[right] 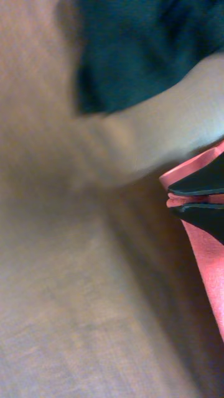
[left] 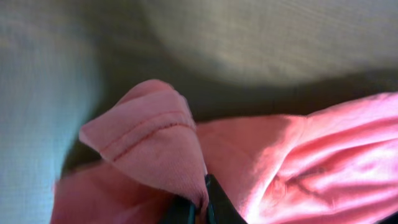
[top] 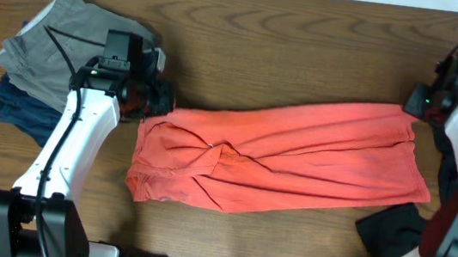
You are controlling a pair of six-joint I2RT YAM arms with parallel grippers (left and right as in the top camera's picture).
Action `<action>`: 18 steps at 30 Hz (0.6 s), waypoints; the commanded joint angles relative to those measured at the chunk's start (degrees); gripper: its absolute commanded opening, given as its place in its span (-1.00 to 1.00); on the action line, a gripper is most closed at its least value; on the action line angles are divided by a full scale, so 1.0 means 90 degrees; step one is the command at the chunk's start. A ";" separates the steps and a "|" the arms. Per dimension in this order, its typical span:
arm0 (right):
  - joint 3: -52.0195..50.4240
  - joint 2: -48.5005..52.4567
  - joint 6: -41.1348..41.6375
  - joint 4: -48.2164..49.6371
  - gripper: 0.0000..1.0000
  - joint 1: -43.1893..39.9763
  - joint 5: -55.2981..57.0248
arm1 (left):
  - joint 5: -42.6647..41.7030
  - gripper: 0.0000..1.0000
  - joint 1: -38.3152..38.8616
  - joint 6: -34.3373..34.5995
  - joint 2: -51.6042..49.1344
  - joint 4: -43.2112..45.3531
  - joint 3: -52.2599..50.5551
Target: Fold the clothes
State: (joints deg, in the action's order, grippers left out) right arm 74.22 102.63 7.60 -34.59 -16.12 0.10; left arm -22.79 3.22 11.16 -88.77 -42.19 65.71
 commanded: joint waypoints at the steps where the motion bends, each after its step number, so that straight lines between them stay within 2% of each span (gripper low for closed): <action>1: 0.0010 -0.0216 0.0053 -0.0549 -0.98 -0.0223 0.0182 | -0.0087 -0.88 0.0007 0.0053 0.0102 -0.0471 0.0095; 7: -0.0010 -0.0248 0.0056 -0.1707 -0.98 -0.0476 0.0699 | -0.0049 -0.88 -0.0036 0.0002 0.0102 -0.1540 0.0095; 18: -0.0046 -0.0245 0.0056 -0.1955 -0.97 -0.0670 0.0855 | -0.0075 -0.88 -0.0692 0.0007 0.0102 -0.2681 0.0095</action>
State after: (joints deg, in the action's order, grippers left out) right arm 74.06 100.77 7.64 -52.27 -21.32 5.63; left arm -23.24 -1.65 11.35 -88.58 -64.66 65.71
